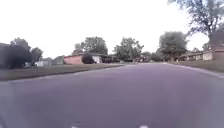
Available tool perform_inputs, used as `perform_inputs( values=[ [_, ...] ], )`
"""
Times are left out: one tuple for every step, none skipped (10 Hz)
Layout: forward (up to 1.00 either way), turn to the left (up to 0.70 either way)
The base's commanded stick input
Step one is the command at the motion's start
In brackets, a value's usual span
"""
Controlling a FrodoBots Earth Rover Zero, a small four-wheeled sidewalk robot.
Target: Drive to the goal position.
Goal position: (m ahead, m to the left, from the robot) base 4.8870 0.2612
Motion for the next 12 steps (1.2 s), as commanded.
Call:
perform_inputs(
  values=[
    [1.0, -0.29],
    [1.0, -0.13],
    [1.0, 0.0],
    [1.0, 0.0],
    [1.0, 0.0],
    [1.0, 0.0],
    [1.0, 0.0],
    [1.0, -0.01],
    [1.0, -0.19],
    [1.0, -0.3],
    [1.0, 0.0],
    [1.0, 0.0]
  ],
)
